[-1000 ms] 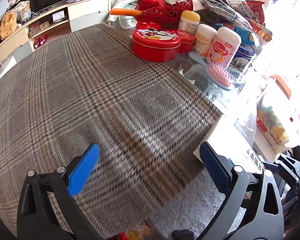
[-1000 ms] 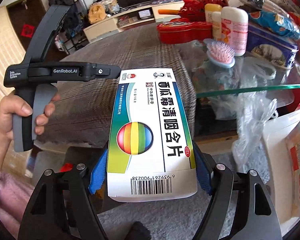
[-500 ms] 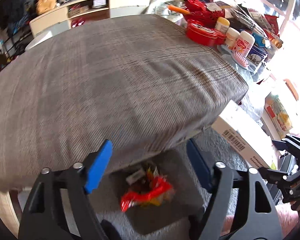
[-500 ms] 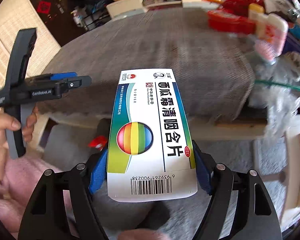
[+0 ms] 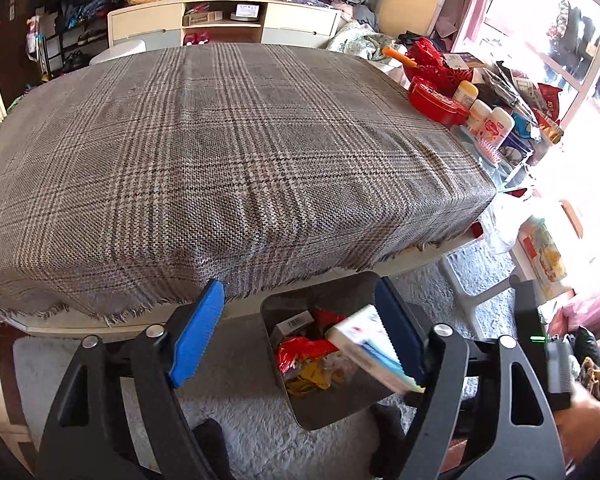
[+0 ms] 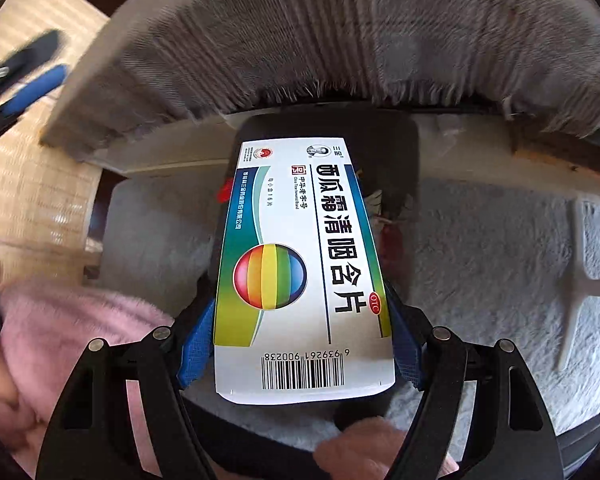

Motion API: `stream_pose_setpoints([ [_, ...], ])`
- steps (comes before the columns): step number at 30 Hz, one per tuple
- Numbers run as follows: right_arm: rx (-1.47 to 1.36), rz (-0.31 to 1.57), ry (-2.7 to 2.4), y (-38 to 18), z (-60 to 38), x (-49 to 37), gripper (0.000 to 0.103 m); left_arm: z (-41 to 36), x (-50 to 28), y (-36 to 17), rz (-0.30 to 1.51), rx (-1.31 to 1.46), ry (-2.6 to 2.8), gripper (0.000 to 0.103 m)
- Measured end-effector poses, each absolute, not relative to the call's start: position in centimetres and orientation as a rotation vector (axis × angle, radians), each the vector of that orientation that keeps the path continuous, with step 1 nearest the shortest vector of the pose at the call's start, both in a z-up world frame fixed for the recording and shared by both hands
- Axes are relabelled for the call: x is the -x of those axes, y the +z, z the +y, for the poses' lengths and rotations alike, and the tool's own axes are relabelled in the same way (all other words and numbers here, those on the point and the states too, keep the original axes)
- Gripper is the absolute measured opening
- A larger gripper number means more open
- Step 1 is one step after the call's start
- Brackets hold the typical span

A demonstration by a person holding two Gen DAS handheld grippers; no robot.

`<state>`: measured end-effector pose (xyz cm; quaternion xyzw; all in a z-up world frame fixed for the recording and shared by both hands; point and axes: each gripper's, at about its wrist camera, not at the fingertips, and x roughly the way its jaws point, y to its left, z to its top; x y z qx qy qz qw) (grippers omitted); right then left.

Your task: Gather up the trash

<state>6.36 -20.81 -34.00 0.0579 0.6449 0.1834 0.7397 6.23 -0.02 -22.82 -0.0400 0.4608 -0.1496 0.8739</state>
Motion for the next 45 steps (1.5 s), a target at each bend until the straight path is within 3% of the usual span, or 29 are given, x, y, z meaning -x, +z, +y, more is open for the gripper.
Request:
stream_pose_setpoints([
  [7,-0.061,1.462,0.348,-39.2,-18.0,-9.5,0.079,0.8,-6.3,-22.1,0.935,0.084,-0.316,0.080],
  [12,-0.036,1.426,0.296,-40.1,-17.9,-10.1,0.100,1.4,-6.5,-23.1,0.948,0.059,-0.288,0.087],
  [15,-0.042,1.381,0.267,-39.0,-18.4,-10.2,0.100,1.6,-6.6,-24.0,0.968,0.048,-0.278,0.091],
  [23,-0.089,1.053,0.155,-26.6,-21.5,-10.7,0.100,2.1,-7.2,-21.8,0.895,0.040,-0.218,0.095],
  [34,-0.161,0.602,0.015,-5.5,-24.3,-9.8,0.100,2.2,-6.2,-7.9,0.637,0.059,-0.191,0.095],
  [45,-0.060,0.426,-0.111,1.6,-25.3,-6.6,0.100,0.6,-3.8,0.6,0.447,-0.036,-0.103,0.095],
])
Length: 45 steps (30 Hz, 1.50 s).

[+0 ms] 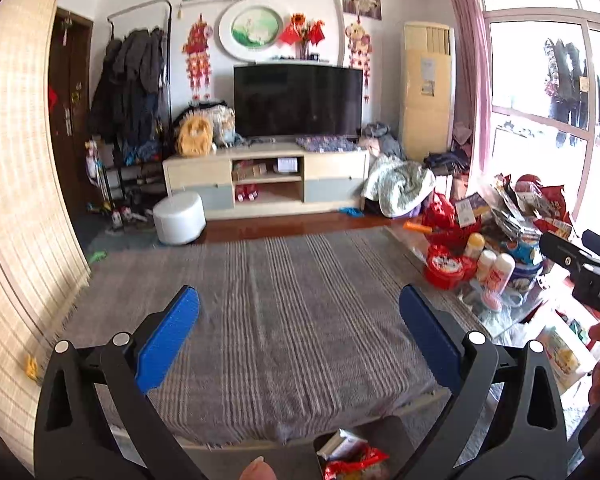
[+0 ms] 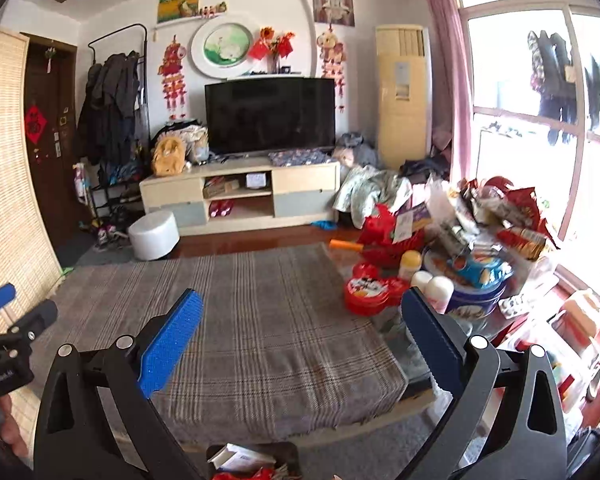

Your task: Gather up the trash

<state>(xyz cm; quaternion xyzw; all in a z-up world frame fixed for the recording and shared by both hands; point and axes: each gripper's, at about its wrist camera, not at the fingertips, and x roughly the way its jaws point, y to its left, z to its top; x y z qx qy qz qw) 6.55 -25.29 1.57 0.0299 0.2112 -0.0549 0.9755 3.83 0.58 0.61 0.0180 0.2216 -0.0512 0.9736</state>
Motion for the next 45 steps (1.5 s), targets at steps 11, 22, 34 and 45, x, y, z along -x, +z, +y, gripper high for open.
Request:
stream_pose_setpoints([
  [11,-0.053,0.421,-0.121,0.9,-24.1,-5.3,0.100,-1.0,-2.9,1.1,0.423,-0.061,-0.102,0.095],
  [22,-0.068,0.428,-0.093,0.7,-23.8,-5.8,0.100,-1.0,-4.0,0.1,0.437,-0.057,-0.092,0.095],
  [34,-0.071,0.436,-0.090,0.5,-23.7,-6.4,0.100,-0.6,-4.0,0.1,0.431,-0.044,-0.081,0.095],
  [45,-0.063,0.435,-0.081,0.6,-23.2,-6.4,0.100,0.3,-3.9,0.4,0.425,-0.021,-0.072,0.095],
])
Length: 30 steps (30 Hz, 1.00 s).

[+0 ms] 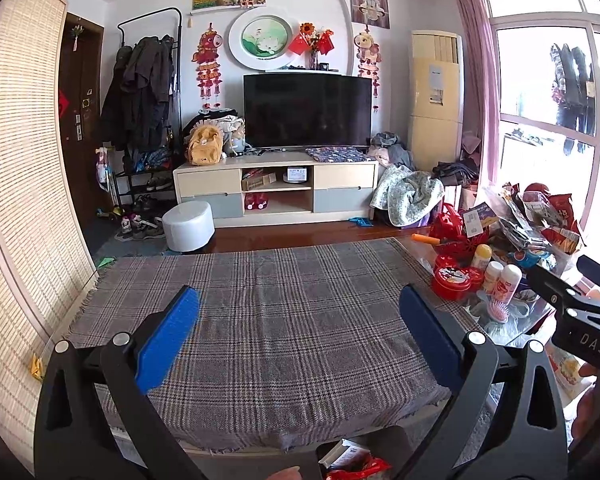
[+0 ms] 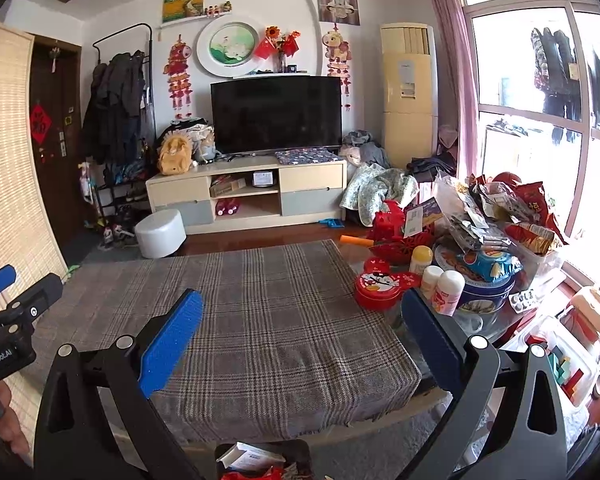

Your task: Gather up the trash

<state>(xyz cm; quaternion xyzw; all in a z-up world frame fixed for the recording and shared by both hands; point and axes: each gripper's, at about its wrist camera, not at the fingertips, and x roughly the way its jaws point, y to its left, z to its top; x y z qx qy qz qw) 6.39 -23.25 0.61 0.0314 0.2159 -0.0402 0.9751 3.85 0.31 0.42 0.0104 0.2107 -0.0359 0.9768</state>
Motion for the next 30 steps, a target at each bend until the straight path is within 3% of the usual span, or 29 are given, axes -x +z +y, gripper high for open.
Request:
stream_pose_setpoints([
  [30,-0.075,0.437,-0.066,0.40,-23.54,-6.30,0.100,0.13,-3.79,0.92,0.420,-0.009,-0.081,0.095],
])
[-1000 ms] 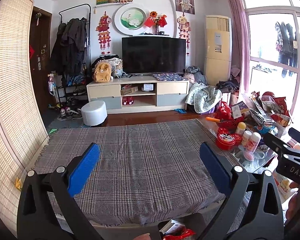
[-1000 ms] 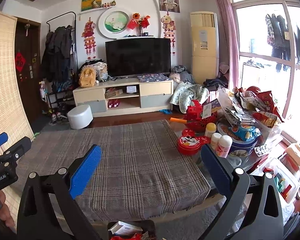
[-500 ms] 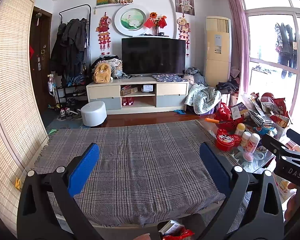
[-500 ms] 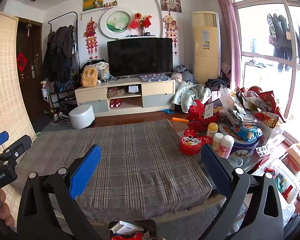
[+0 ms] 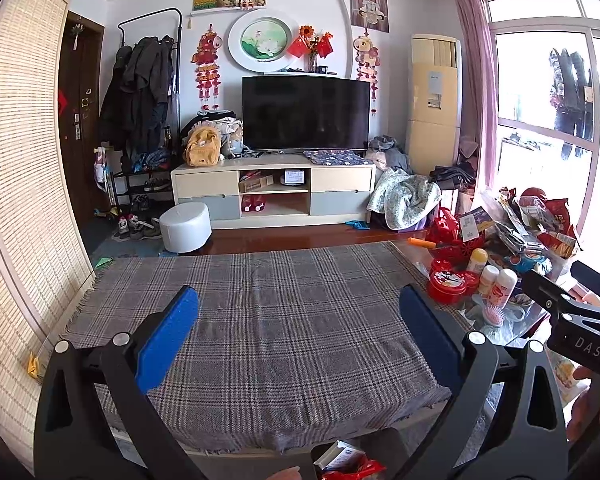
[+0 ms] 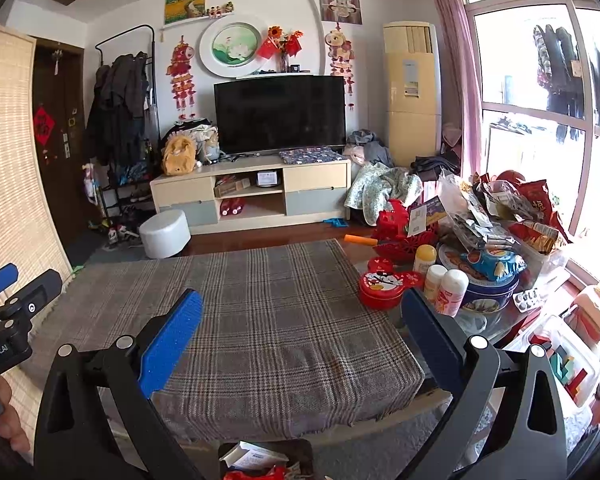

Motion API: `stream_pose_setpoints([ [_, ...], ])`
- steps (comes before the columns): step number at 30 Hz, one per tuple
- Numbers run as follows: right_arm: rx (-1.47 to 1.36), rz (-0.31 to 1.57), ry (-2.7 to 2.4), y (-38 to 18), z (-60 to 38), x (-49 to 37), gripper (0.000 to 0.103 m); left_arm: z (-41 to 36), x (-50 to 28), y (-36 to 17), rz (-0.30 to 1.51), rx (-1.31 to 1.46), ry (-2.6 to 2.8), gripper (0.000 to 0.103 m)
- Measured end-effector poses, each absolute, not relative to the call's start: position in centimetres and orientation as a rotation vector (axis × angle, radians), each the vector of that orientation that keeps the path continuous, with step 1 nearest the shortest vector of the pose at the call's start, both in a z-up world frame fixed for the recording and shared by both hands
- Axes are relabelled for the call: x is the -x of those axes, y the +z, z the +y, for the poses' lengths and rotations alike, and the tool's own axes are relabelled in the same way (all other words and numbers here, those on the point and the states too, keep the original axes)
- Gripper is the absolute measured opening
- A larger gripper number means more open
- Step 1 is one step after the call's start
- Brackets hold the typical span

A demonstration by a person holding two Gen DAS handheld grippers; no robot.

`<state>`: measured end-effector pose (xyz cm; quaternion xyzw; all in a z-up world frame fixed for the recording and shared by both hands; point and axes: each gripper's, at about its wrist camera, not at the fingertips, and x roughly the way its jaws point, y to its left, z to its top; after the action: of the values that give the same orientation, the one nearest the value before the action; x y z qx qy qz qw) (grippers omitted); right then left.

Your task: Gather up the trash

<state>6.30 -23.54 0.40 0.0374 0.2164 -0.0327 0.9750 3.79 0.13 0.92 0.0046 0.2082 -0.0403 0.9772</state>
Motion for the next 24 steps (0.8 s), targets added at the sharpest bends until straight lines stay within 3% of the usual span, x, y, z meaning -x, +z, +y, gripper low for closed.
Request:
stream_pose_setpoints([
  [24,-0.077,0.439,-0.065,0.34,-23.40,-6.25,0.100,0.06,-3.85,0.85,0.424,-0.007,-0.097,0.095],
])
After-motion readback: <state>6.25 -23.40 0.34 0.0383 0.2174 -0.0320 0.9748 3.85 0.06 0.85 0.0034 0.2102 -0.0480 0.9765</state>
